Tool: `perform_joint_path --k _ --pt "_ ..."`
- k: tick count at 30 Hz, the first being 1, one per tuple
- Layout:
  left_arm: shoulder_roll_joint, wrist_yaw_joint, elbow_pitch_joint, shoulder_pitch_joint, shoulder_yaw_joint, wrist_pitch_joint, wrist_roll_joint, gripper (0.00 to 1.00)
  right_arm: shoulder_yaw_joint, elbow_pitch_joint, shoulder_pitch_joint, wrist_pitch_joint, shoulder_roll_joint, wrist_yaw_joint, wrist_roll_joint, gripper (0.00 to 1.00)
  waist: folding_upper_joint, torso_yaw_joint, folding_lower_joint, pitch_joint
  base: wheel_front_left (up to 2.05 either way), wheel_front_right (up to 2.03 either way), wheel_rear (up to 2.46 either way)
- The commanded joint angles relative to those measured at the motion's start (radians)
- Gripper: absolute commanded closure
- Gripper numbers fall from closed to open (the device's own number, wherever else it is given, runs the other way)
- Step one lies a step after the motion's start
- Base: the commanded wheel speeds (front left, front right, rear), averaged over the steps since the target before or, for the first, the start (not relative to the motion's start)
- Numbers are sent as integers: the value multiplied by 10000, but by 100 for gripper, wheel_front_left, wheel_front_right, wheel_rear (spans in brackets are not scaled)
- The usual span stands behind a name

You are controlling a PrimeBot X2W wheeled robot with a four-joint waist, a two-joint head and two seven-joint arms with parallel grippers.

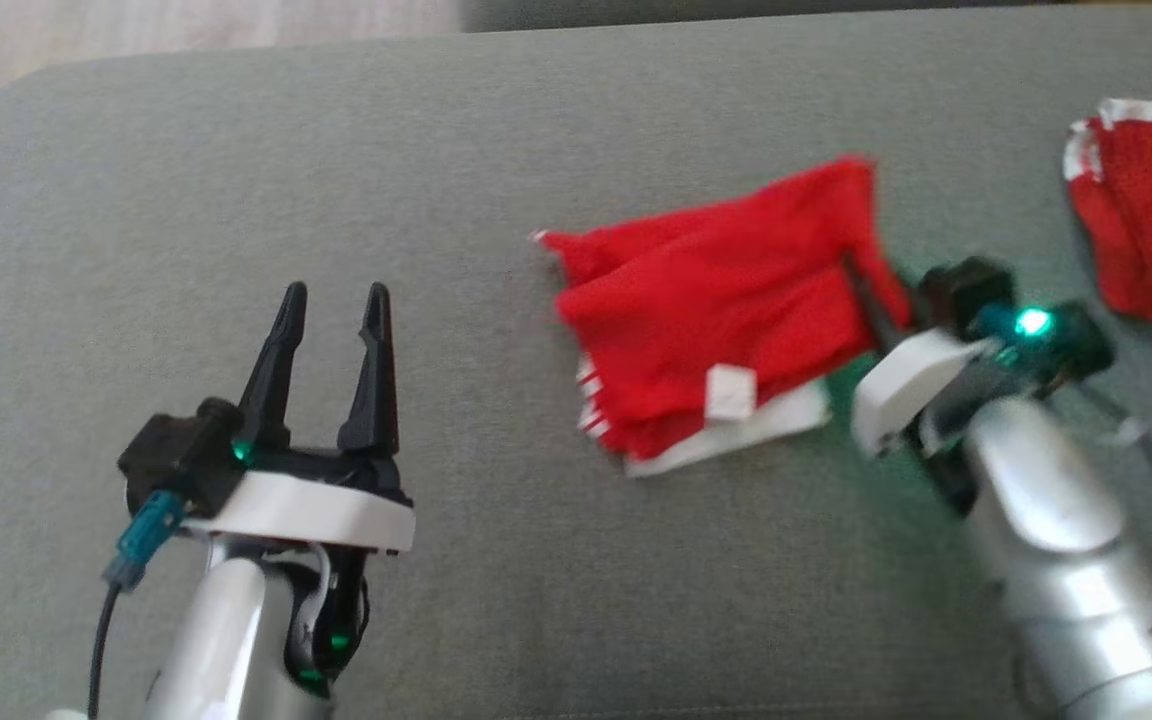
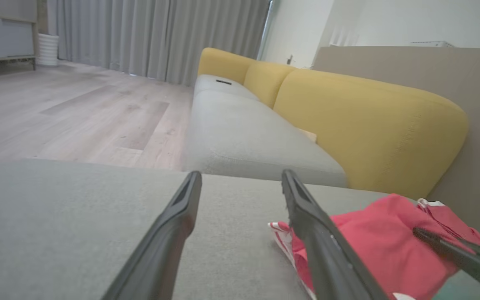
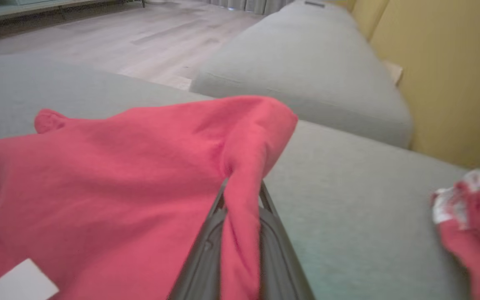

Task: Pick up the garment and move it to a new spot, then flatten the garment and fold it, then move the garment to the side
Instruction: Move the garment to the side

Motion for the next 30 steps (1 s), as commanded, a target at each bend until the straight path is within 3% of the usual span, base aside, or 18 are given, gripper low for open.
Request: perform_joint_path --k 1,10,11,20,24,30 --pt "72 -56 -463 -652 144 -51 10 0 151 -672 -606 87 -500 67 -195 100 0 -364 0 100 0 0 0" --pt "72 -13 -610 -1272 -377 -51 16 0 321 -1994 -1542 1276 -3248 67 -7 100 0 -1002 0 768 0 0 0" --pt "72 -13 -610 -1272 -377 -51 16 0 321 -1994 -1542 1276 -3248 67 -7 100 0 -1002 0 768 0 0 0" --pt "72 -151 -490 -1595 -364 -51 114 0 -643 -1829 -2023 1967 -5555 67 -312 100 0 -817 0 1501 0 0 0" --pt "72 -207 -458 -1693 -244 -51 136 0 -1458 -1472 -1948 1955 -6112 67 -508 100 0 -650 0 1707 0 0 0" --pt "72 -266 -452 -1760 -76 -51 175 0 -2230 -1140 -1848 1823 -6221 67 -871 100 0 -536 0 1942 0 0 0"
